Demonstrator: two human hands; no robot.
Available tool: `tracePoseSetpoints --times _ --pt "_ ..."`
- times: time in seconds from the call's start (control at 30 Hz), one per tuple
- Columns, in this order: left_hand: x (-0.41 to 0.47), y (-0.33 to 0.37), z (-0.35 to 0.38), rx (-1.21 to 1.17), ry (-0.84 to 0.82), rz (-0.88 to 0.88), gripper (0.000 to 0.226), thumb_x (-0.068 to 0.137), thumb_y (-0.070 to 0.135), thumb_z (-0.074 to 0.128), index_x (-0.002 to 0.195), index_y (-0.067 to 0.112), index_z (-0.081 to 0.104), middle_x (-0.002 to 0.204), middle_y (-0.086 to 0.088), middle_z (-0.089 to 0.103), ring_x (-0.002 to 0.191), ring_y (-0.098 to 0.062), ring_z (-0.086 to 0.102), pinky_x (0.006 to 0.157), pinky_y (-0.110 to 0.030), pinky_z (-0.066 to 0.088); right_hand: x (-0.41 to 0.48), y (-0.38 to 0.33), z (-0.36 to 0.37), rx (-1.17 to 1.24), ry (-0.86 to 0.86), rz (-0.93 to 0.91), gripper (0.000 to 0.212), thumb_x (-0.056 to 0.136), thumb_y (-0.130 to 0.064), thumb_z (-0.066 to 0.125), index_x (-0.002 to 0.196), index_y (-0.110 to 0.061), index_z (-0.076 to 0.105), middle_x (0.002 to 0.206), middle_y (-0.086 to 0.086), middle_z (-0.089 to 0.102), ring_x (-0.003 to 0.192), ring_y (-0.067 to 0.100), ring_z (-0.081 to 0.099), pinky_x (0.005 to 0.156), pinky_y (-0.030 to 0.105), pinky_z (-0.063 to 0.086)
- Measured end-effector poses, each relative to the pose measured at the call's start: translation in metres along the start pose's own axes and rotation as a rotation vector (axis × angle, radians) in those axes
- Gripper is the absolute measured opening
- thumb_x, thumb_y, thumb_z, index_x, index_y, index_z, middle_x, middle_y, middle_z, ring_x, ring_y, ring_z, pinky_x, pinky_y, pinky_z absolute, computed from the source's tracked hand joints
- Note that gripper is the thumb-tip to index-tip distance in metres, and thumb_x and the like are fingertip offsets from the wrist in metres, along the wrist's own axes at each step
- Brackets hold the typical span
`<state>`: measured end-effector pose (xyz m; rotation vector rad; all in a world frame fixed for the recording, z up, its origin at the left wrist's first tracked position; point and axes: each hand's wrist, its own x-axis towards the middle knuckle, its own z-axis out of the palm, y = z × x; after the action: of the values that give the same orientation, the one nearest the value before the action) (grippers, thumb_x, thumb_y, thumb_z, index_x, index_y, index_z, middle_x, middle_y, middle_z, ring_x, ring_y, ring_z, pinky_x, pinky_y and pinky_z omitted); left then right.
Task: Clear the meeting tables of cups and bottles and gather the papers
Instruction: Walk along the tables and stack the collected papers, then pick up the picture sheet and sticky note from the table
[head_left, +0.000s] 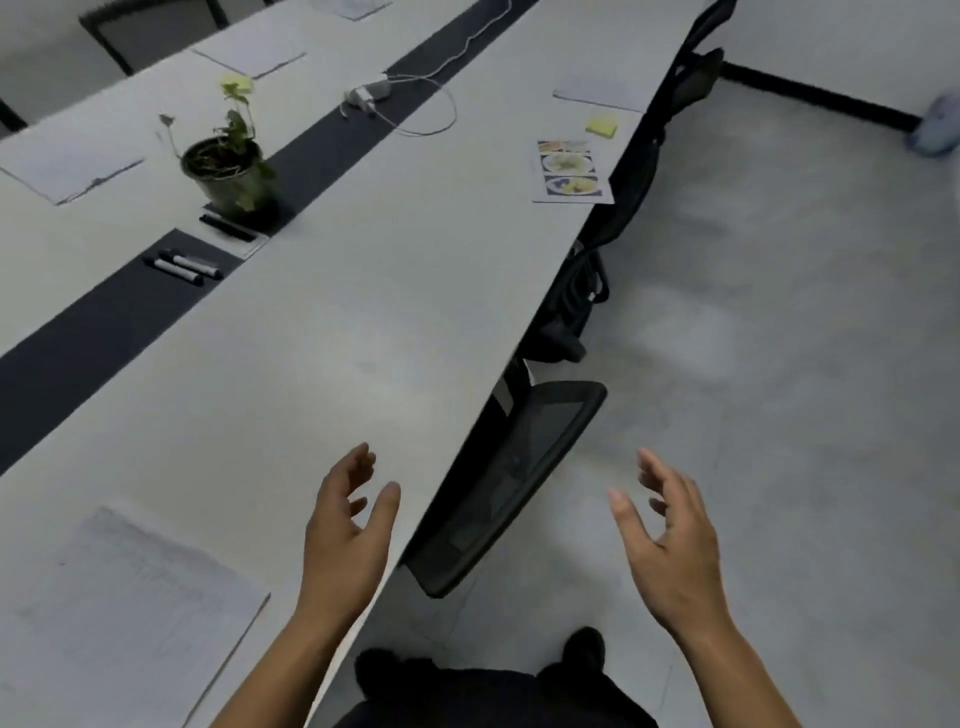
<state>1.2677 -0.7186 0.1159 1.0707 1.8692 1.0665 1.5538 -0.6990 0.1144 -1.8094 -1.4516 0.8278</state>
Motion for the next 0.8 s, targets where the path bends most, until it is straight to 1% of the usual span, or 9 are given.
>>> tracePoseSetpoints --times 0.1,0.27,0.33,0.4,0.43,0.53,0.63,0.73,0.8 --pt "-0.014 0.029 0.067 0.044 -0.048 0.033 0.050 0.096 0.024 0.061 0.143 0.027 0.044 0.139 0.011 0.054 0.124 -0.003 0.052 0.099 -0.025 0.042 0.017 0.044 -0.056 0.000 0.005 0.049 0.056 0.092 -0.039 0.063 0.145 -0.033 0.045 0.128 -0.017 0.050 0.123 0.003 0.050 0.102 0.027 0.041" --pt "-0.038 0.074 0.179 0.006 -0.111 0.033 0.051 0.096 0.026 0.061 0.143 0.029 0.044 0.137 0.014 0.054 0.128 -0.008 0.052 0.105 -0.034 0.044 0.052 0.105 -0.130 0.038 0.055 0.101 0.054 0.092 -0.036 0.065 0.142 -0.032 0.047 0.129 -0.019 0.049 0.123 0.000 0.050 0.107 0.031 0.044" --pt "-0.042 0.089 0.212 0.014 -0.163 0.040 0.053 0.095 0.027 0.063 0.145 0.029 0.044 0.136 0.018 0.053 0.127 -0.006 0.052 0.104 -0.032 0.045 0.070 0.121 -0.154 0.052 0.057 0.122 0.053 0.092 -0.034 0.066 0.142 -0.032 0.047 0.130 -0.018 0.049 0.123 0.000 0.051 0.107 0.031 0.044" --pt "-0.039 0.106 0.235 0.025 -0.192 0.062 0.052 0.094 0.026 0.064 0.142 0.031 0.046 0.134 0.022 0.055 0.125 0.002 0.052 0.103 -0.030 0.046 0.087 0.129 -0.173 0.097 0.071 0.142 0.051 0.093 -0.031 0.066 0.141 -0.031 0.049 0.130 -0.017 0.051 0.123 0.000 0.051 0.107 0.031 0.044" --pt "-0.034 0.114 0.245 0.038 -0.196 0.073 0.051 0.093 0.025 0.065 0.140 0.034 0.048 0.131 0.024 0.056 0.124 0.004 0.052 0.102 -0.029 0.046 0.097 0.132 -0.180 0.114 0.071 0.146 0.050 0.093 -0.031 0.067 0.140 -0.032 0.049 0.129 -0.017 0.052 0.123 0.001 0.052 0.107 0.031 0.044" --pt "-0.007 0.136 0.277 0.066 -0.198 0.070 0.048 0.093 0.024 0.065 0.136 0.040 0.048 0.127 0.026 0.057 0.121 -0.001 0.056 0.101 -0.029 0.047 0.142 0.141 -0.194 0.135 0.032 0.145 0.048 0.093 -0.032 0.066 0.138 -0.036 0.050 0.130 -0.019 0.052 0.123 0.002 0.052 0.106 0.029 0.044" --pt "0.031 0.147 0.318 0.066 -0.198 0.059 0.049 0.093 0.024 0.065 0.138 0.037 0.048 0.128 0.026 0.056 0.122 -0.001 0.055 0.102 -0.028 0.047 0.199 0.154 -0.200 0.130 -0.002 0.149 0.048 0.093 -0.035 0.065 0.138 -0.038 0.049 0.131 -0.021 0.050 0.123 -0.002 0.051 0.107 0.026 0.042" --pt "0.081 0.159 0.371 0.044 -0.188 0.033 0.048 0.093 0.024 0.065 0.136 0.036 0.049 0.128 0.023 0.057 0.122 -0.001 0.055 0.102 -0.030 0.048 0.268 0.167 -0.208 0.110 -0.012 0.178 0.048 0.092 -0.038 0.065 0.135 -0.046 0.046 0.129 -0.023 0.049 0.120 0.004 0.052 0.106 0.029 0.044" --pt "0.122 0.173 0.410 0.019 -0.189 0.011 0.046 0.093 0.023 0.065 0.134 0.037 0.049 0.129 0.020 0.057 0.122 0.006 0.052 0.104 -0.032 0.048 0.322 0.170 -0.218 0.091 -0.020 0.182 0.047 0.093 -0.036 0.065 0.132 -0.049 0.043 0.128 -0.023 0.048 0.120 0.006 0.052 0.107 0.033 0.045"
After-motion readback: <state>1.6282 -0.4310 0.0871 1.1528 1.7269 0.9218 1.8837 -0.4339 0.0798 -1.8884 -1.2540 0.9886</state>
